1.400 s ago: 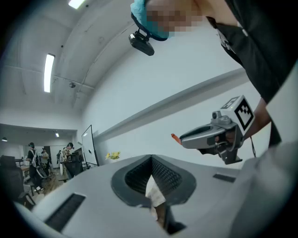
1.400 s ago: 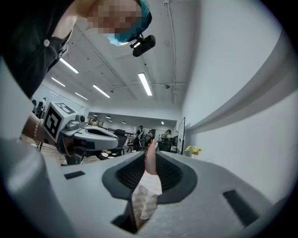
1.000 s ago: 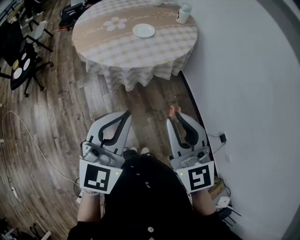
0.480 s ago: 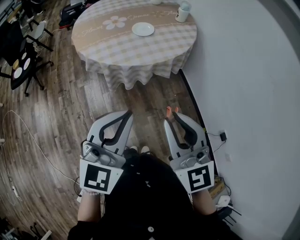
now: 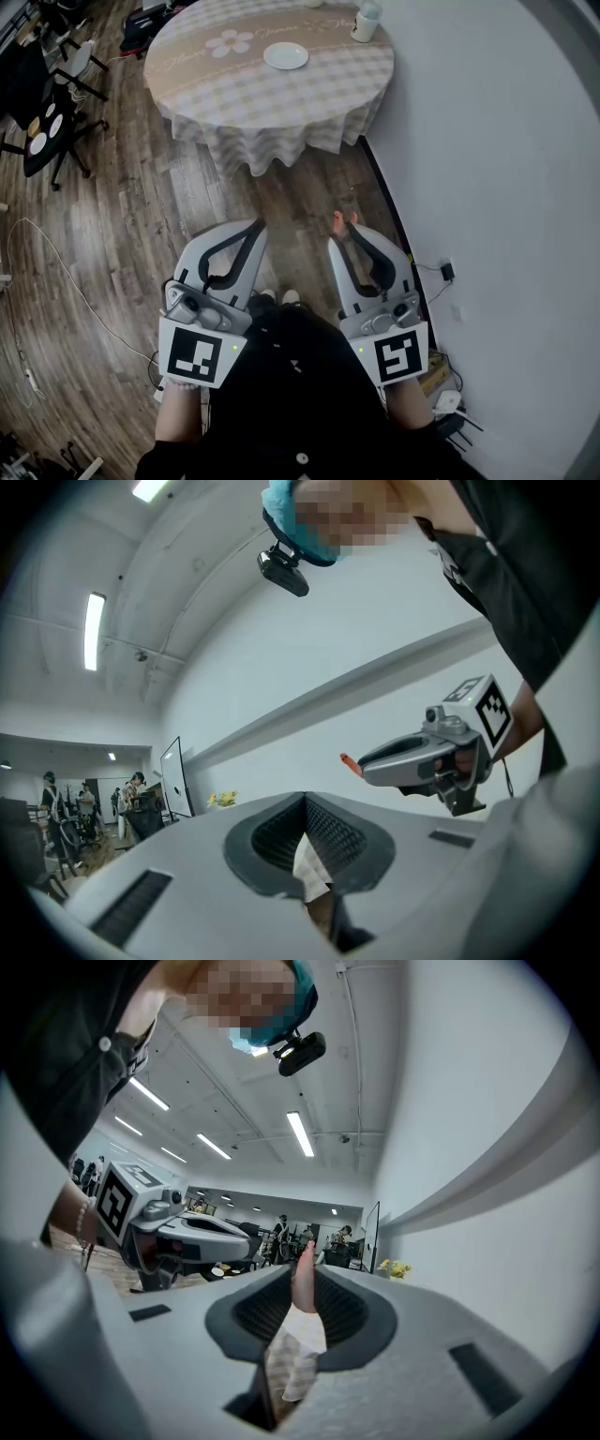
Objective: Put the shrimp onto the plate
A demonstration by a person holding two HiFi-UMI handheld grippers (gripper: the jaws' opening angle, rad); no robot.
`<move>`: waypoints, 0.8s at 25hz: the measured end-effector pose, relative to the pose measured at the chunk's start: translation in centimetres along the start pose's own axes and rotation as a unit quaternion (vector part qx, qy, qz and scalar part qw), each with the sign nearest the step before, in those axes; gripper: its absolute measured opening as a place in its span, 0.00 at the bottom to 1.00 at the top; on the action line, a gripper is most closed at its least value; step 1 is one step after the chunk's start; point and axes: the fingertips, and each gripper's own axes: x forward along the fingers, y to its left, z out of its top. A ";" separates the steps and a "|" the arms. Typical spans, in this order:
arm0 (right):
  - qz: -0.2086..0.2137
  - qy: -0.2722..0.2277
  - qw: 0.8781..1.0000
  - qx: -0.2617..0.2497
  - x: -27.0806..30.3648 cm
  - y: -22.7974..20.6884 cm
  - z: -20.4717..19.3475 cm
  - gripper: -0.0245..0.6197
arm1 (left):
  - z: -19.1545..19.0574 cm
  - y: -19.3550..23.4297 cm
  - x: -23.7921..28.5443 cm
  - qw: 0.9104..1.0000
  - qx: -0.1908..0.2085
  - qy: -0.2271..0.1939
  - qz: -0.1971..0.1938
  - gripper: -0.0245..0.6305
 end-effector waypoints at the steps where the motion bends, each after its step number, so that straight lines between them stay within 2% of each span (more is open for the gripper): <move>1: 0.000 -0.001 1.000 -0.001 -0.1 -0.1 0.0 0.12 | 0.1 -0.1 0.0 1.000 0.000 0.000 0.001 0.04; 20: 0.005 -0.020 1.000 0.001 -2.5 -3.1 -0.6 0.12 | 1.2 -2.4 0.6 0.999 0.005 0.015 0.035 0.04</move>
